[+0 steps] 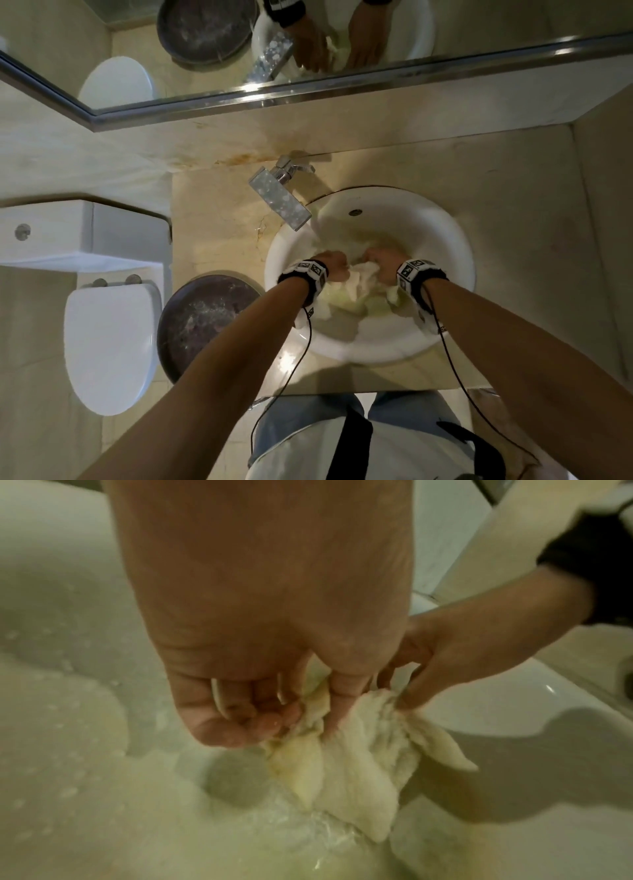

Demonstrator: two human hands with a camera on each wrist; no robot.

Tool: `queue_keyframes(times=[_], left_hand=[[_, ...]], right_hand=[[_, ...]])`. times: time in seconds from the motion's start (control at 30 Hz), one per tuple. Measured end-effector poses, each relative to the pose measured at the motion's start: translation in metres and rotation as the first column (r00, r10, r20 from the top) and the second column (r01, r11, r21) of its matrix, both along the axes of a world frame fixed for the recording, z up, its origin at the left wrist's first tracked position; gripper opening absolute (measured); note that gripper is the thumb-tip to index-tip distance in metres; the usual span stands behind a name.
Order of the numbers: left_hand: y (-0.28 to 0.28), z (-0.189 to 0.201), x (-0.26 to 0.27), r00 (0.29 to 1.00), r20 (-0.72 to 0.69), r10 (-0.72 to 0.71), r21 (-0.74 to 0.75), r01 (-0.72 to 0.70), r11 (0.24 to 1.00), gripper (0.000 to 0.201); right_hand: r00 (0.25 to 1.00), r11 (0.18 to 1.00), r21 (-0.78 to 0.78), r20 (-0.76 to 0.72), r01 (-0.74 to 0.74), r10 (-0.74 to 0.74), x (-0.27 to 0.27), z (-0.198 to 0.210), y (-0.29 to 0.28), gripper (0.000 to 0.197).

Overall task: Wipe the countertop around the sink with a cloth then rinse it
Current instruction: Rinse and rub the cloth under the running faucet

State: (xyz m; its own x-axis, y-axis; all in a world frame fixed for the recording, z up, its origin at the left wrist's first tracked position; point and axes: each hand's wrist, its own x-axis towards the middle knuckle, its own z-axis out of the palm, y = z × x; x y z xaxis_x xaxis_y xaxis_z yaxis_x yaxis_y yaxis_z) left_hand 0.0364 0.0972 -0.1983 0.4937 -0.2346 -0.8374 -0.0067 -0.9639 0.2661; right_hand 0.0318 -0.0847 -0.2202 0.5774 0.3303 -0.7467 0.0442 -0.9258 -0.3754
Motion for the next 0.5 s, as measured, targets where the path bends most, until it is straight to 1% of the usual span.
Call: queue_keyframes(times=[0.03, 0.07, 0.1, 0.13, 0.17, 0.2, 0.27, 0.3, 0.37, 0.4, 0.43, 0.5], left_hand=[[0.004, 0.001, 0.003, 0.999, 0.030, 0.021, 0.018, -0.021, 1.000, 0.044], [0.007, 0.001, 0.003, 0.997, 0.062, 0.049, 0.036, -0.051, 0.998, 0.048], [0.008, -0.001, 0.001, 0.992, 0.096, 0.076, 0.050, -0.081, 0.995, 0.053], [0.008, -0.001, -0.003, 0.987, 0.126, 0.098, 0.054, -0.106, 0.993, 0.058], [0.005, -0.002, -0.007, 0.979, 0.165, 0.116, 0.050, -0.126, 0.991, 0.063], [0.002, -0.004, -0.012, 0.969, 0.211, 0.128, 0.035, -0.139, 0.990, 0.066], [-0.007, -0.008, -0.023, 0.960, 0.265, 0.086, -0.015, -0.085, 0.996, 0.066], [-0.011, -0.011, -0.028, 0.967, 0.251, 0.047, -0.030, -0.040, 0.999, 0.067], [-0.017, -0.017, -0.037, 0.974, 0.224, -0.038, -0.022, 0.044, 0.999, 0.074], [-0.018, -0.020, -0.039, 0.968, 0.242, -0.068, -0.016, 0.074, 0.997, 0.077], [-0.018, -0.022, -0.039, 0.961, 0.265, -0.081, -0.011, 0.087, 0.996, 0.078], [-0.016, -0.026, -0.039, 0.965, 0.252, -0.075, -0.017, 0.081, 0.997, 0.071]], right_hand=[[0.996, 0.999, -0.016, 0.072, 0.049, -0.048, 0.005, 0.003, -0.004, 0.054], [0.981, 0.995, -0.049, 0.180, 0.086, -0.076, 0.009, 0.005, -0.006, 0.056], [0.959, 0.992, -0.090, 0.278, 0.089, -0.061, 0.011, 0.008, -0.007, 0.056], [0.944, 0.991, -0.109, 0.328, 0.079, -0.039, 0.011, 0.009, -0.006, 0.056], [0.945, 0.992, -0.106, 0.327, 0.063, -0.025, 0.009, 0.011, -0.002, 0.056], [0.958, 0.995, -0.092, 0.288, 0.034, -0.006, 0.005, 0.011, 0.003, 0.056], [0.980, 0.994, -0.093, 0.185, -0.059, 0.076, -0.009, 0.004, 0.014, 0.055], [0.983, 0.990, -0.105, 0.150, -0.094, 0.109, -0.016, -0.001, 0.019, 0.059], [0.987, 0.986, -0.138, 0.116, -0.097, 0.113, -0.028, -0.011, 0.024, 0.075], [0.986, 0.983, -0.156, 0.117, -0.095, 0.114, -0.031, -0.015, 0.026, 0.081], [0.985, 0.980, -0.173, 0.127, -0.095, 0.117, -0.032, -0.017, 0.027, 0.082], [0.986, 0.981, -0.175, 0.133, -0.081, 0.105, -0.033, -0.019, 0.028, 0.078]])
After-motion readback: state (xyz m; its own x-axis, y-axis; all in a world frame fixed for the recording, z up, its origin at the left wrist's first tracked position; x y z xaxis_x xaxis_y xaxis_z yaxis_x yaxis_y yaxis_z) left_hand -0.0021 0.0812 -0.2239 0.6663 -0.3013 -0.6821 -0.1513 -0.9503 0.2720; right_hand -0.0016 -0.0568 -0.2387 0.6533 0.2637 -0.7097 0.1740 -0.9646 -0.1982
